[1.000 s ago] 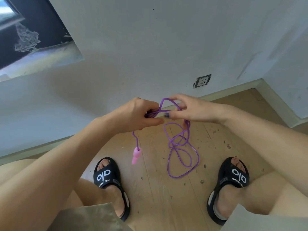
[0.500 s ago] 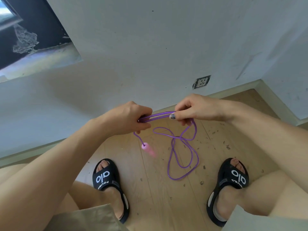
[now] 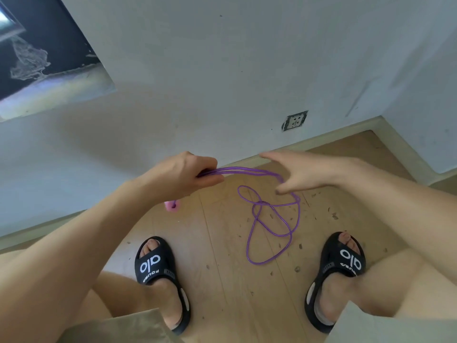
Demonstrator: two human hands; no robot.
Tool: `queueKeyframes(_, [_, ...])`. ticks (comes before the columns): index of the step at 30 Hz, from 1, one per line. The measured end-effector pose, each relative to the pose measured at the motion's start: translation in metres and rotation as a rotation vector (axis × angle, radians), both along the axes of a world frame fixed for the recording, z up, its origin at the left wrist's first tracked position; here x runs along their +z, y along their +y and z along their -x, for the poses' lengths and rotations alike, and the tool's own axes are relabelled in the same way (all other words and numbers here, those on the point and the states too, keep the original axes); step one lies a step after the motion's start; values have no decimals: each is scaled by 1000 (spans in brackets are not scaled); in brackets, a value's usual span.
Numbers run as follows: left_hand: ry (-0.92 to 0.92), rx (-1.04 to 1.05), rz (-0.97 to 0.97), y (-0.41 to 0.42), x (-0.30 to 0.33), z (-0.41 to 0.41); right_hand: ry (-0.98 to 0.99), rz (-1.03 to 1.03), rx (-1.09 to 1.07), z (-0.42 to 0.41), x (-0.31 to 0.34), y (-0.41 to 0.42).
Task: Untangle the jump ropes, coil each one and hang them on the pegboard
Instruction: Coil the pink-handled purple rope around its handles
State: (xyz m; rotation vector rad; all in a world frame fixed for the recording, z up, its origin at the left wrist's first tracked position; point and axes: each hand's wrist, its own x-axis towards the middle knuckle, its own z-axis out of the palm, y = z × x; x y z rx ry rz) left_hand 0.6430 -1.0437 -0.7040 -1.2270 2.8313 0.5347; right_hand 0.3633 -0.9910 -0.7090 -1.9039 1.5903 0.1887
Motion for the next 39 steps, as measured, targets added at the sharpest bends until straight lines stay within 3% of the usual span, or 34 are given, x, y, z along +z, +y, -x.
queueKeyframes(3, [161,-51,-51,7,2,14,-563,27,-110,-45,-1,9])
queueKeyframes(5, [229,-57,-95,9,5,16,-764,-45,-202,-61,3,10])
queueKeyframes(10, [244,-35,-176,8,9,14,-758,-76,-191,-52,11,8])
queueKeyframes(15, [-70,-132,-95,6,-2,9,-642,-18,-188,-28,24,-2])
queueKeyframes(17, [-102,-119,-135,5,-2,7,-597,-7,-179,-17,29,-5])
queueKeyframes(22, [34,-43,-78,-4,2,3,-487,27,-186,14,33,-14])
queueKeyframes(27, [51,1,-230,-6,1,-2,-444,71,-197,28,35,-17])
queueKeyframes(30, [70,31,-359,1,-4,-3,-583,93,-337,33,39,-18])
queueKeyframes(34, [91,132,-252,5,-23,2,-844,-90,-389,13,50,-11])
queueKeyframes(39, [323,182,-341,13,-36,22,-851,-161,-291,-11,56,-5])
